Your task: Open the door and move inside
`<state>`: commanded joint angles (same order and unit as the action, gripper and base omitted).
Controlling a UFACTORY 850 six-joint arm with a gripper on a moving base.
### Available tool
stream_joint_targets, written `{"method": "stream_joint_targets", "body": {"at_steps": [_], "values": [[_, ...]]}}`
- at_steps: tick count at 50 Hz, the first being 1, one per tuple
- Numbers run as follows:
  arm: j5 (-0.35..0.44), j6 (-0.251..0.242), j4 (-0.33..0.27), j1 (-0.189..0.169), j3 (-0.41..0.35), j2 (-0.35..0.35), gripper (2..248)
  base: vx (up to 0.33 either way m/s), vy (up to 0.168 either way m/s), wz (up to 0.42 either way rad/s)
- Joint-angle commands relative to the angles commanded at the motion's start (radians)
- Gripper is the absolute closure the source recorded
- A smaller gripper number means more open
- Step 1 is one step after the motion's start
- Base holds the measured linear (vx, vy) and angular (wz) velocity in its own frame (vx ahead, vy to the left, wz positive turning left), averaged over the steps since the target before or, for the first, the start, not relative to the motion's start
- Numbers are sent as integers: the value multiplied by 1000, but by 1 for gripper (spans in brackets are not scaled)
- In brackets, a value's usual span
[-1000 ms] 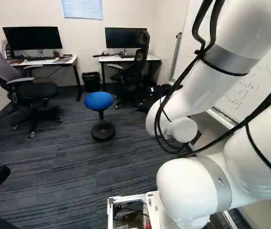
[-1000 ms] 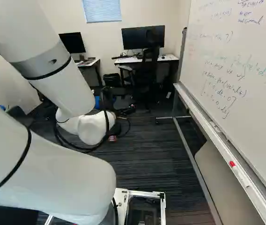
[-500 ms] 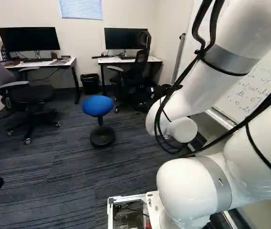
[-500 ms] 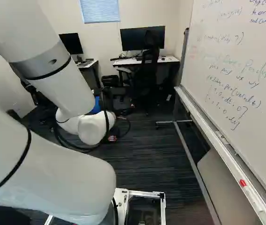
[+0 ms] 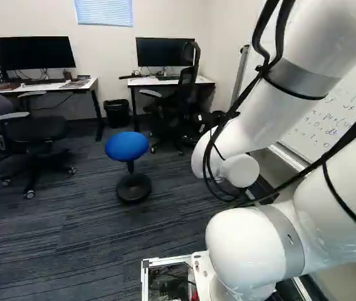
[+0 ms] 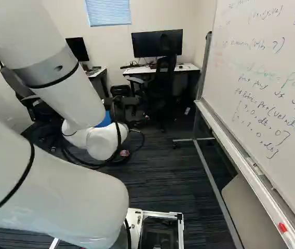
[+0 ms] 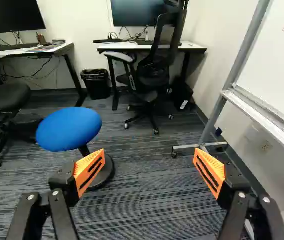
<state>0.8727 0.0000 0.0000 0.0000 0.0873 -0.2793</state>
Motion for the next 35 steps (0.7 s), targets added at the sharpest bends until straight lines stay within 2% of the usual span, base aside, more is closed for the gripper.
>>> {"method": "stream_joint_targets", "body": {"at_steps": [35], "values": [[0, 0, 0, 0, 0, 0, 3, 159, 2, -14]]}}
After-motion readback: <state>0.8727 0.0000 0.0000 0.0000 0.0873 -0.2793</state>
